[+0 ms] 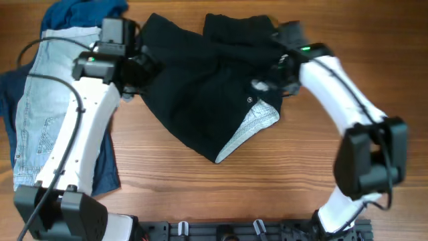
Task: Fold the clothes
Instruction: 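Drag the black shorts right onto the open table with the left gripper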
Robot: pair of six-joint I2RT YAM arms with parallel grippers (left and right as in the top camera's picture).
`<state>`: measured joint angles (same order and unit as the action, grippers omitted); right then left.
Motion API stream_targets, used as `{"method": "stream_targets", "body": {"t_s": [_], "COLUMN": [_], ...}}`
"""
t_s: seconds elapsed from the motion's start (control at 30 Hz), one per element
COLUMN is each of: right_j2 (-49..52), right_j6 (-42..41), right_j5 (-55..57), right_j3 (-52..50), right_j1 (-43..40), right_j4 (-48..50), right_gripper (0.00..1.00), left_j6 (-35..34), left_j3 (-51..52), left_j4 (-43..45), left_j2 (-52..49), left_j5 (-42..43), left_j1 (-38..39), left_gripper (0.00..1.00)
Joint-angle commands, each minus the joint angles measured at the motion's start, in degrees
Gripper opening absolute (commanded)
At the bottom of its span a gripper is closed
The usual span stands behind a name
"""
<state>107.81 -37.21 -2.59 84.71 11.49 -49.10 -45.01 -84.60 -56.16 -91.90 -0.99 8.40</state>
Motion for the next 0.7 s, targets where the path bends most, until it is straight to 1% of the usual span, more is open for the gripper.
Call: {"method": "stream_targets", "body": {"t_s": [0.0,0.07,0.1,0.2,0.3,0.37,0.4,0.43,0.47,0.5,0.53,0.57,0.63,0.67], "right_j2": [-9.0,-9.9,-9.5,-8.3,-7.8,-7.8,-7.8,-7.8,-7.8,-7.8,-7.8,-7.8,-7.8,-7.8], "right_j6": [11.3,14.8,17.0,19.2,19.2,19.2,19.4,20.0,20.6,20.7,20.7,20.7,20.7,20.7], "right_j5": [-8.3,-11.7,-13.0,-12.9,-12.9,-12.9,-12.9,-12.9,-12.9,-12.9,-12.9,-12.9,-12.9,-12.9], "right_j3": [-0.2,-0.2,-0.2,-0.2,-0.2,-0.2,-0.2,-0.2,-0.2,-0.2,-0.2,-0.2,-0.2,-0.2], "right_j1": [-10.9,-16.1,-18.3,-18.8,-18.9,-18.9,-18.9,-19.2,-19.3,-19.2,-19.3,-19.3,-19.9,-20.2], "right_j4": [-0.4,-0.3,-0.5,1.0,2.4,2.7,2.8,2.8,2.8,2.9,3.1,3.3,3.5,3.6], "right_gripper": [0.04,0.04,0.04,0.04,0.04,0.04,0.04,0.04,0.04,0.04,0.04,0.05,0.04,0.04], "left_j6": [11.7,20.3,26.1,31.2,35.8,35.8,35.8,35.1,32.1,29.9,29.1,28.2,22.8,20.7], "left_j3": [0.4,0.4,0.4,0.4,0.4,0.4,0.4,0.4,0.4,0.4,0.4,0.4,0.4,0.4], "left_j4": [-0.3,-2.0,-4.4,-8.9,-8.7,-7.8,-7.5,-7.5,-6.3,-4.6,-2.0,-0.2,1.6,2.2], "left_j2": [-2.1,-3.4,-4.6,-7.3,-10.2,-12.1,-13.4,-14.9,-16.1,-16.9,-17.7,-18.3,-19.5,-20.4], "left_j5": [7.1,13.2,16.6,18.8,24.4,23.5,21.0,16.6,13.4,12.7,12.3,10.3,-0.6,-4.2], "left_j1": [6.0,10.3,13.9,22.0,30.0,35.0,37.4,39.7,41.1,41.9,42.9,43.8,46.1,46.9], "left_gripper": [0.75,0.75,0.78,0.80,0.79,0.80,0.80,0.80,0.80,0.81,0.81,0.81,0.82,0.82]}}
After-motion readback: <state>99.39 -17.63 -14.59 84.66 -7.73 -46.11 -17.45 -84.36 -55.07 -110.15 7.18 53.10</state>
